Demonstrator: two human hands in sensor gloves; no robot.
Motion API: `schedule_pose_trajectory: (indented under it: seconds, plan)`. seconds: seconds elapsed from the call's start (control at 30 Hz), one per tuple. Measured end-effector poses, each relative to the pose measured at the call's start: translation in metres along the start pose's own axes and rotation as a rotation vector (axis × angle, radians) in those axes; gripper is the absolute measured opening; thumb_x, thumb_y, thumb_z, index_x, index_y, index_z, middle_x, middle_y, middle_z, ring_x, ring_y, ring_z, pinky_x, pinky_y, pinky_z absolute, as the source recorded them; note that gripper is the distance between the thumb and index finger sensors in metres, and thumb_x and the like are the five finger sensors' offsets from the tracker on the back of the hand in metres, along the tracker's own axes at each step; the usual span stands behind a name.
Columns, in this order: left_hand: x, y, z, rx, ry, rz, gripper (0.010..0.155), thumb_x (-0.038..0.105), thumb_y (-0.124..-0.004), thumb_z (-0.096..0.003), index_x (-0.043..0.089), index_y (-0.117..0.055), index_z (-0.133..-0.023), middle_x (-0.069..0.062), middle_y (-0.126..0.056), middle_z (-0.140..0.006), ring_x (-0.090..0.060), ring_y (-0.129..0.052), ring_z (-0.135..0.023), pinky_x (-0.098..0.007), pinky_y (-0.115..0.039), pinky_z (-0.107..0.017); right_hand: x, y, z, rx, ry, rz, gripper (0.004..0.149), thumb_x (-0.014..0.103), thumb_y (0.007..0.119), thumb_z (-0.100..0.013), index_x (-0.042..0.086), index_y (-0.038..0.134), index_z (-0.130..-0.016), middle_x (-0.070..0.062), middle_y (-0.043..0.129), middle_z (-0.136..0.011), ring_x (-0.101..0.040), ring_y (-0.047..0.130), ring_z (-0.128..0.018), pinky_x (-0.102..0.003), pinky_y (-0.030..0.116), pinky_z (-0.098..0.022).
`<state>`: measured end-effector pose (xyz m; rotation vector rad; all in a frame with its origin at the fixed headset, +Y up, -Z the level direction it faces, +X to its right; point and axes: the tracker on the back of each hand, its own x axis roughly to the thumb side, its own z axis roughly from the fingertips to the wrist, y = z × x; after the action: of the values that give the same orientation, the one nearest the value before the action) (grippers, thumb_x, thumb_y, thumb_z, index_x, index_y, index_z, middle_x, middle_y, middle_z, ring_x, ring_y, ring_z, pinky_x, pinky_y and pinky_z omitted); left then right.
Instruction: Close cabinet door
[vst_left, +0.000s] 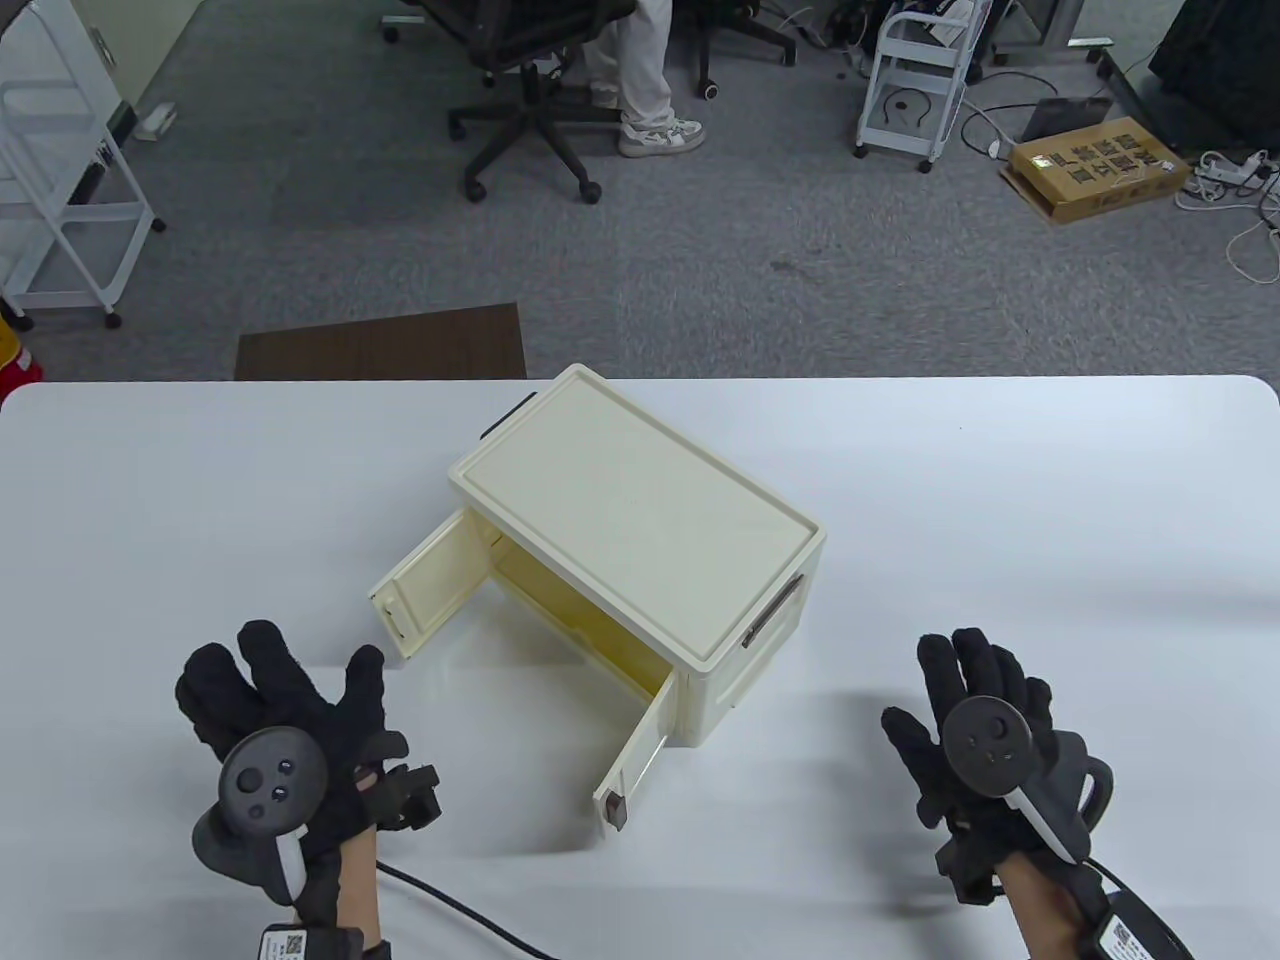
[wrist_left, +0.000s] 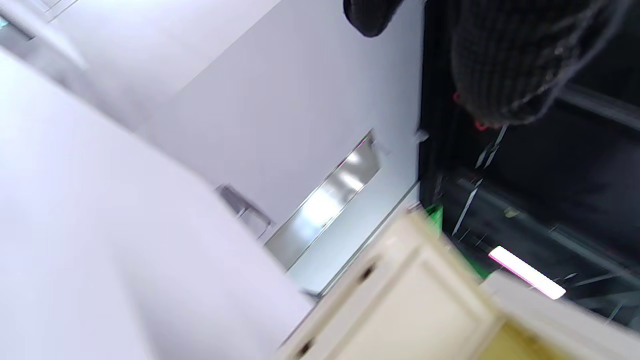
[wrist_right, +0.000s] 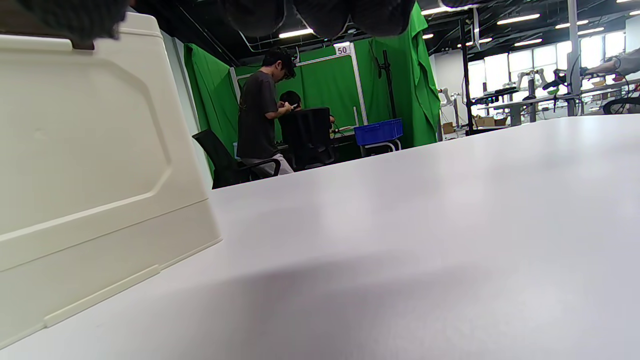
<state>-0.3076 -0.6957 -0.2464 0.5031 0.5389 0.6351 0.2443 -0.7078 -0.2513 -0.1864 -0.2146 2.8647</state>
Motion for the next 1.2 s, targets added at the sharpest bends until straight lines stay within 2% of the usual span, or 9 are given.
schedule_pose_trajectory:
  seconds: [0.13,0.3,0.43,0.53,0.63,0.77,0.93,1.2]
  plan:
    - [-0.009,-0.019,-0.010,-0.133,0.006,-0.033,0.091,0.062,-0.086,-0.0330,0.031,-0.048,-0.109,-0.010,-0.007,-0.115,-0.042,-0.010,-0.110,-0.062,-0.023,-0.079,0.000,0.003,-0.001,0.037,0.000,0.006,0.085,0.068,0.063,-0.033,0.033,0.038,-0.107,0.000,0.030,-0.116,-0.032,0.037,-0.109,-0.061,0.038,-0.077]
    - [-0.011,-0.036,-0.019,-0.197,0.009,0.001,0.084,0.060,-0.087,-0.0327,0.030,-0.058,-0.106,-0.009,-0.016,-0.118,-0.042,-0.015,-0.112,-0.063,-0.025,-0.079,-0.003,0.006,-0.004,0.063,0.012,0.006,0.085,0.068,0.063,-0.033,0.033,0.039,-0.107,0.000,0.030,-0.116,-0.032,0.037,-0.109,-0.061,0.038,-0.077]
    - [-0.005,-0.049,-0.039,-0.292,0.056,-0.004,0.082,0.058,-0.089,-0.0322,0.030,-0.062,-0.105,-0.010,-0.025,-0.118,-0.042,-0.019,-0.113,-0.064,-0.026,-0.079,-0.005,0.006,-0.005,0.073,0.014,-0.010,0.085,0.067,0.063,-0.033,0.032,0.039,-0.107,0.000,0.031,-0.116,-0.032,0.038,-0.109,-0.061,0.039,-0.077]
    - [0.002,-0.061,-0.049,-0.388,0.052,-0.077,0.085,0.060,-0.088,-0.0305,0.032,-0.060,-0.105,-0.007,-0.032,-0.118,-0.040,-0.020,-0.113,-0.063,-0.025,-0.080,-0.005,0.008,-0.006,0.101,0.012,-0.003,0.085,0.067,0.063,-0.033,0.032,0.039,-0.107,0.000,0.031,-0.116,-0.032,0.038,-0.109,-0.061,0.038,-0.077]
    - [0.005,-0.067,-0.052,-0.313,0.044,-0.033,0.080,0.058,-0.090,-0.0302,0.032,-0.066,-0.102,-0.005,-0.043,-0.115,-0.038,-0.029,-0.114,-0.063,-0.028,-0.080,-0.004,0.011,-0.007,0.119,0.006,-0.002,0.085,0.067,0.063,-0.033,0.032,0.040,-0.107,0.000,0.032,-0.116,-0.032,0.038,-0.109,-0.061,0.039,-0.077]
    - [0.007,-0.068,-0.057,-0.294,0.044,0.006,0.069,0.052,-0.089,-0.0338,0.033,-0.072,-0.098,-0.003,-0.048,-0.113,-0.036,-0.033,-0.115,-0.062,-0.029,-0.081,-0.003,0.013,-0.008,0.141,0.000,-0.002,0.084,0.067,0.063,-0.034,0.032,0.040,-0.107,0.000,0.032,-0.116,-0.032,0.038,-0.109,-0.061,0.038,-0.077]
    - [0.008,-0.070,-0.058,-0.239,-0.010,0.010,0.057,0.046,-0.089,-0.0352,0.031,-0.082,-0.089,0.002,-0.062,-0.106,-0.031,-0.049,-0.112,-0.060,-0.035,-0.081,-0.002,0.011,-0.007,0.132,-0.021,-0.031,0.083,0.067,0.063,-0.034,0.032,0.042,-0.106,0.001,0.034,-0.116,-0.031,0.041,-0.109,-0.061,0.039,-0.077]
    - [0.010,-0.069,-0.059,-0.284,-0.132,-0.024,0.056,0.047,-0.090,-0.0332,0.029,-0.084,-0.086,0.004,-0.065,-0.102,-0.027,-0.055,-0.110,-0.060,-0.036,-0.082,0.001,0.013,-0.006,0.150,-0.042,-0.038,0.083,0.067,0.063,-0.034,0.032,0.043,-0.106,0.000,0.035,-0.116,-0.031,0.042,-0.109,-0.061,0.040,-0.077]
